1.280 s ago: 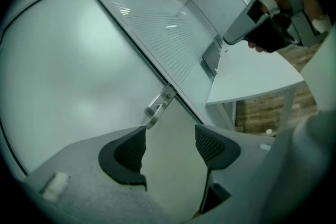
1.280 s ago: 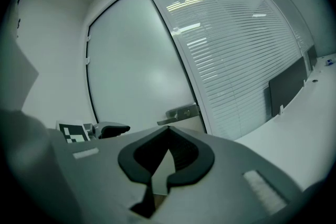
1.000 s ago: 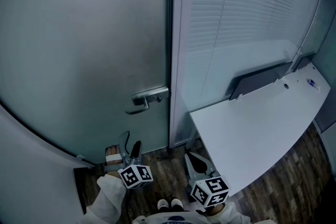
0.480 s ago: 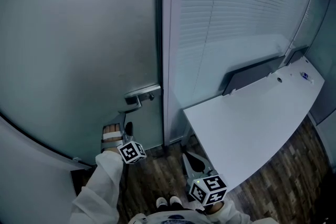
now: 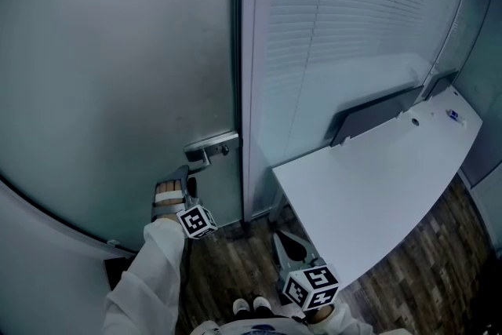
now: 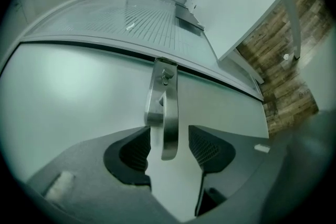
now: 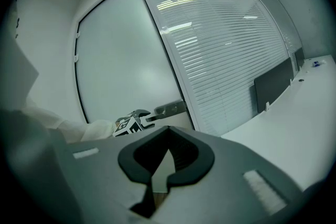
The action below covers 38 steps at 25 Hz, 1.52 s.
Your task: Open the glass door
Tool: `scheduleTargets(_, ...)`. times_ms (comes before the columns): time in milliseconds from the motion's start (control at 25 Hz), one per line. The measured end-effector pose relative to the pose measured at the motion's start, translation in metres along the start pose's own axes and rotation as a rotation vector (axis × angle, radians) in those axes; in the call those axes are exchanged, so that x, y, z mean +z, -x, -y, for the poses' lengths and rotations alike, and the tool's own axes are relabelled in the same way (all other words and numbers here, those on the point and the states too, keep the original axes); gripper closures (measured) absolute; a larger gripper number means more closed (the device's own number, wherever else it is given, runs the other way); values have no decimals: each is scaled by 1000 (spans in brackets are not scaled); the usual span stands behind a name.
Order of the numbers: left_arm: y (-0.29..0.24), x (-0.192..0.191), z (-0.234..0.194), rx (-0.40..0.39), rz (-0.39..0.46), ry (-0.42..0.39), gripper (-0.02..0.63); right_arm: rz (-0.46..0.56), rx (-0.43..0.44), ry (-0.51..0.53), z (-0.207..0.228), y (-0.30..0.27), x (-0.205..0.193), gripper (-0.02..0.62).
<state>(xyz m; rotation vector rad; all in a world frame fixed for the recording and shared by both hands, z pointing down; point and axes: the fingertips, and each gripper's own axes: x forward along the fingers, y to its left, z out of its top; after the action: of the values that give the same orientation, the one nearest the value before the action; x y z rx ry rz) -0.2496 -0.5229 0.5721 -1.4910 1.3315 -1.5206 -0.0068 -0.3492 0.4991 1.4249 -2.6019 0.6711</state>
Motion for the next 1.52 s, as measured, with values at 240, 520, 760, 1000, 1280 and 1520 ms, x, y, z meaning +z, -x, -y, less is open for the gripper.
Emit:
scheduleTargets(240,-8,2,1,42,2,-26,495,1,-22,-9,5,2,1,592)
scheduleTargets(520,-8,2,-1,84,10,-27,514,0,-34,-16,9,3,-3,592)
scheduleTargets(760,-5,5,-6,98,16,53,511,-5,-25,-19,4,1,-2,592)
scheduleTargets(1000,-10,2,-2,153,6,163,500,-21,-18,-25,3,-3,-7,592)
scheduleTargets(1280,-14,-2,6,151,9,348,502,-48,-14,-36,2,-9,-17,592)
scheduleTargets(1520,-19,1,19,108,38,610,503,-68,-30,-45,11,-6,-22,592)
